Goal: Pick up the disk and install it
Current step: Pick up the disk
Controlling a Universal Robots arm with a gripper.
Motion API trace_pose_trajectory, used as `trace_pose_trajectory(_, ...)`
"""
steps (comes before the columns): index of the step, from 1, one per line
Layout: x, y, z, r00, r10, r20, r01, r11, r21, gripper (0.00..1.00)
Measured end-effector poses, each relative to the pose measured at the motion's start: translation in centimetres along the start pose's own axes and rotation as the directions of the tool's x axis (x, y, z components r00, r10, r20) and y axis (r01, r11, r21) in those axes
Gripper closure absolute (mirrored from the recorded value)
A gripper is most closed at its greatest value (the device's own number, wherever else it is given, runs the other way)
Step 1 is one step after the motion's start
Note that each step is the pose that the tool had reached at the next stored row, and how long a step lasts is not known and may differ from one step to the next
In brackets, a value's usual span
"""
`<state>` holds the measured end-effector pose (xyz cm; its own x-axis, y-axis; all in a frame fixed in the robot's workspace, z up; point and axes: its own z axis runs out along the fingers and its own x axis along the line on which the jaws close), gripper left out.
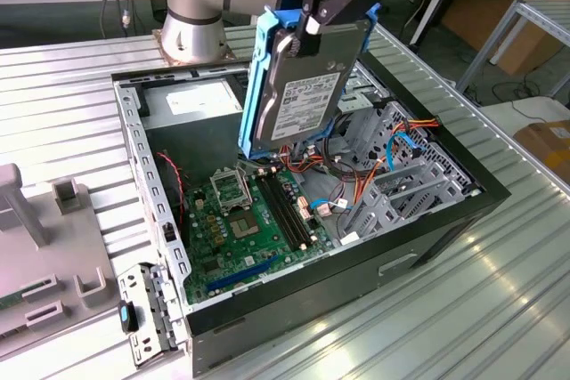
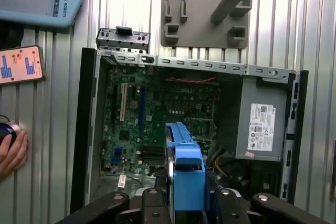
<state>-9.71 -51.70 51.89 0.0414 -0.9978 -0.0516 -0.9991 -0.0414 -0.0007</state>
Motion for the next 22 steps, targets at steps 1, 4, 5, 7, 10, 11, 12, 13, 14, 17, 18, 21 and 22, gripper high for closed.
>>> trace_pose_trajectory(1,0.02,-0.57,0.01,1.0000,0.000,0.0000,0.000,1.0000,0.0000,0.64)
trace_pose_trajectory(4,0.19,-1.84,0.02,1.0000,0.001,-0.0001,-0.001,1.0000,0.0000,0.64)
trace_pose_trajectory(5,0.26,-2.01,0.02,1.0000,0.001,0.0000,-0.001,1.0000,0.0000,0.64)
trace_pose_trajectory(7,0.69,-2.60,0.04,1.0000,0.003,0.0000,-0.003,1.0000,0.0001,0.64)
trace_pose_trajectory(10,1.02,-2.99,0.04,1.0000,0.003,0.0000,-0.003,1.0000,0.0001,0.64)
trace_pose_trajectory(11,1.16,-3.14,0.03,1.0000,0.003,0.0000,-0.003,1.0000,0.0002,0.64)
trace_pose_trajectory(12,1.28,-3.26,0.03,1.0000,0.004,0.0000,-0.004,1.0000,0.0002,0.64)
trace_pose_trajectory(13,1.38,-3.38,0.02,1.0000,0.004,0.0000,-0.004,1.0000,0.0002,0.64)
trace_pose_trajectory(14,1.52,-3.53,0.02,1.0000,0.004,-0.0001,-0.004,1.0000,0.0002,0.64)
trace_pose_trajectory(17,1.83,-3.85,0.01,1.0000,0.005,0.0000,-0.005,1.0000,0.0003,0.64)
trace_pose_trajectory(18,1.98,-4.02,0.01,1.0000,0.005,0.0000,-0.005,1.0000,0.0002,0.64)
trace_pose_trajectory(21,2.59,-4.67,-0.02,1.0000,0.007,0.0000,-0.007,1.0000,0.0004,0.64)
trace_pose_trajectory(22,2.63,-4.77,-0.02,1.0000,0.007,0.0000,-0.007,1.0000,0.0004,0.64)
